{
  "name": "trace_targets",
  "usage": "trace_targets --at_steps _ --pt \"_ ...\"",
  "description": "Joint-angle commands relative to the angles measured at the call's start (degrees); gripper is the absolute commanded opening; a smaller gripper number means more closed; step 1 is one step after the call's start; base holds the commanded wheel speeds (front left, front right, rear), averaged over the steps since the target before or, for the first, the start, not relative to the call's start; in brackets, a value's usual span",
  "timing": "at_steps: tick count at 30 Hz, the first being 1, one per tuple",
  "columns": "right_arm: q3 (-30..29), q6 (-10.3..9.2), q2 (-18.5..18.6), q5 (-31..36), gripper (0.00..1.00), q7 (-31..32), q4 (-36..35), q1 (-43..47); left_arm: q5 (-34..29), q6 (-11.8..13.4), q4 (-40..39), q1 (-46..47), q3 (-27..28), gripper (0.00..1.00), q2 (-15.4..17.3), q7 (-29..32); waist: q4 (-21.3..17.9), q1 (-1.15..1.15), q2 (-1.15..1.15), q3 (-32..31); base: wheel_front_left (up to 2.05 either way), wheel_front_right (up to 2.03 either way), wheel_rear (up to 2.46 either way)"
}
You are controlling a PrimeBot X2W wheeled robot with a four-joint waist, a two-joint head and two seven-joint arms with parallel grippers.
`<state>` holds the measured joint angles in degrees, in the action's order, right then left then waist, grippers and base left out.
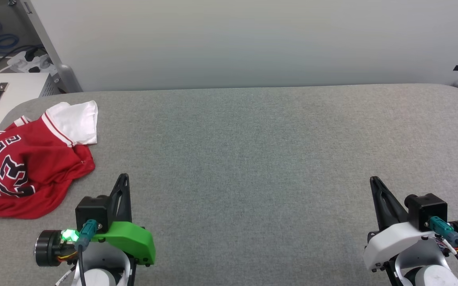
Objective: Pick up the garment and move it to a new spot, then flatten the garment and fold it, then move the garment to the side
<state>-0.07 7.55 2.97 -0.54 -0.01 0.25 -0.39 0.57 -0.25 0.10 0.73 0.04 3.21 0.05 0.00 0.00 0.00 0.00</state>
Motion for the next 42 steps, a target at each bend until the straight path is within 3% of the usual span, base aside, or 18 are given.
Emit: trace_targets --at_steps 1,10,11,42 --pt "0.07 -0.06 -0.1 0.54 0.0 0.01 -0.25 0.39 -0.57 0.25 -0.1 -0.73 -0.04 0.0 -0.34 -0.05 0.0 0.0 0.0 0.0 0.0 0.0 0.0" --pt "0.07 -0.06 -0.1 0.54 0.0 0.01 -0.25 0.39 -0.57 0.25 -0.1 -0.73 -0.04 0.0 -0.34 -0.05 0.0 0.0 0.0 0.0 0.0 0.0 0.0" --pt "0.0 0.0 0.0 -0.03 1.0 0.0 0.01 0.0 0.02 -0.01 0.0 0.01 0.01 1.0 0.01 0.0 0.0 0.0 0.0 0.0 0.0 0.0 0.0" --pt "-0.58 -0.01 -0.01 -2.27 1.0 -3.39 0.16 0.19 2.53 0.07 1.81 -0.31 -1.36 1.0 -0.06 -3.41 0.01 0.0 0.0 0.36 0.0 0.0 0.0"
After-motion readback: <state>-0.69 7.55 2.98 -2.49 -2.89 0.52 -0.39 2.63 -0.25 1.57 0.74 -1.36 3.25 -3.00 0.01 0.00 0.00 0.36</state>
